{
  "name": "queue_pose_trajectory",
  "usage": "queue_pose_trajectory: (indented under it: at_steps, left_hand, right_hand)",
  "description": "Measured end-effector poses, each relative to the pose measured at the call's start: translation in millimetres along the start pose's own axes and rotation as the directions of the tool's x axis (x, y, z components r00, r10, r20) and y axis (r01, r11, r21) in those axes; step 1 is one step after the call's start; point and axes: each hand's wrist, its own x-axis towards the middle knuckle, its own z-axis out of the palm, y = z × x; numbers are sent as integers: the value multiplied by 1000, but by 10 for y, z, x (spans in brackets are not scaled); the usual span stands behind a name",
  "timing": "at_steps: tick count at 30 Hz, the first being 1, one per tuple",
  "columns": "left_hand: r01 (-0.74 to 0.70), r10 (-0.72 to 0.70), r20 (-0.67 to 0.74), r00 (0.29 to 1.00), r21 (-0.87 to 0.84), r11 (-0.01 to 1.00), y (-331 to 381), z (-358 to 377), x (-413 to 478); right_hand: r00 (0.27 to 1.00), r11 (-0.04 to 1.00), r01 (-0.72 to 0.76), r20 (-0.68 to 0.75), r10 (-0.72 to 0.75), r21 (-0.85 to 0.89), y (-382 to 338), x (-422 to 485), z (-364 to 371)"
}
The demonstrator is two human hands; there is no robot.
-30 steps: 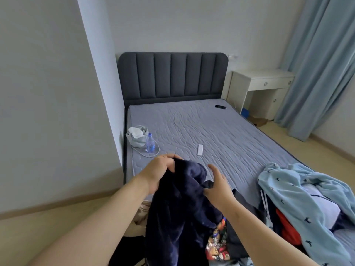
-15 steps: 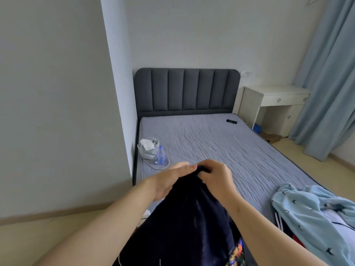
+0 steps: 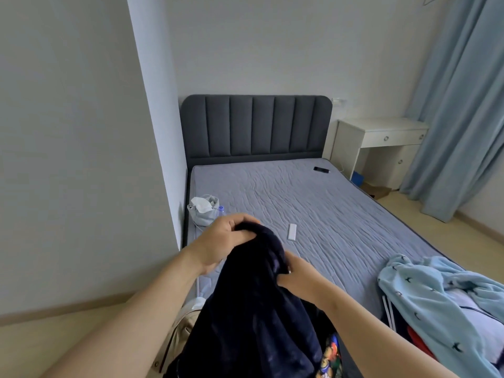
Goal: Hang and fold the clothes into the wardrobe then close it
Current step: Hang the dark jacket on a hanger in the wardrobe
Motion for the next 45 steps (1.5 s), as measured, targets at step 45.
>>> queue_pose_trajectory:
  at_steps: [45]
  left_hand:
    - [103, -179, -217, 960, -323, 941, 200, 81, -34]
  right_hand:
    - [981, 983, -78, -164, 106, 168, -487, 158, 100]
